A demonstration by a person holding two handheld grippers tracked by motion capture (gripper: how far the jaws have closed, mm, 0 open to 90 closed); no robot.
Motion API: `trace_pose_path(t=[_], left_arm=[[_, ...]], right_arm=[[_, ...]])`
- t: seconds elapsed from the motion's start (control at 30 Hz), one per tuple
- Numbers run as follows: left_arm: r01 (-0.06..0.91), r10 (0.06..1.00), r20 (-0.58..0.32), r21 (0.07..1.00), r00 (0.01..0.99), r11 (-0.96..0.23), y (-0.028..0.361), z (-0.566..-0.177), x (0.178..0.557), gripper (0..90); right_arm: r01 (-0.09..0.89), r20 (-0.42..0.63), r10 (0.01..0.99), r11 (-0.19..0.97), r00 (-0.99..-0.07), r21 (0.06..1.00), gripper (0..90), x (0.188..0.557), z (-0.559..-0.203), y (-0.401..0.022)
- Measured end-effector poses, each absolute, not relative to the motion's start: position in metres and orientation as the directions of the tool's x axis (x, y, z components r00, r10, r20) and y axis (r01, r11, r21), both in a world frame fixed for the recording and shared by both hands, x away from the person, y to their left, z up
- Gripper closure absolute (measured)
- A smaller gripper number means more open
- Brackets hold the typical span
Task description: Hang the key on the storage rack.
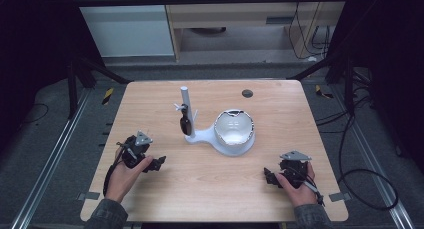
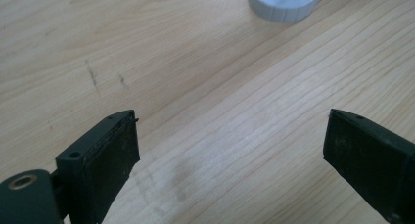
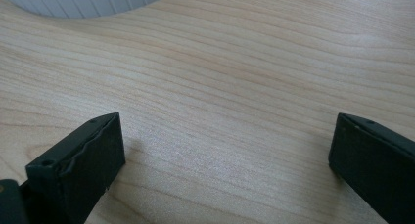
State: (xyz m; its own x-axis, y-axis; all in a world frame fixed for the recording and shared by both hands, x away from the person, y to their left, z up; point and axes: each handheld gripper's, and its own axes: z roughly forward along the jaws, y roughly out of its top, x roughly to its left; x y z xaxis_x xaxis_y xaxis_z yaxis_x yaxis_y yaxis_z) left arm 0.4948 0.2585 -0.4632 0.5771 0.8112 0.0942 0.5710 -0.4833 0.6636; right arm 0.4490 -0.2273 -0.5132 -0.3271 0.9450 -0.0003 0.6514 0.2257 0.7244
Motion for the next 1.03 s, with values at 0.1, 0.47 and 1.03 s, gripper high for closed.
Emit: trace_pose_path(t=[0.1,0.47,1.03], left_arm=[[0.588,0.824,0.086,0.659,0.560,-0.469,0.265,-0.475,0.495,6.6],[0.619,0.860,0.035,0.679,0.509,-0.394,0.283,-0.501,0.499,7.2],[0.593,0.855,0.018,0.713,0.518,-0.375,0.286,-0.508,0.504,0.0]], right_arm=[[0.650,-0.002,0.945,0.228,-0.328,0.725,0.5,0.449,-0.513,-0.227],[0.650,-0.002,0.944,0.228,-0.329,0.725,0.5,0.449,-0.513,-0.227],[0.652,-0.001,0.946,0.223,-0.324,0.724,0.5,0.449,-0.513,-0.227]])
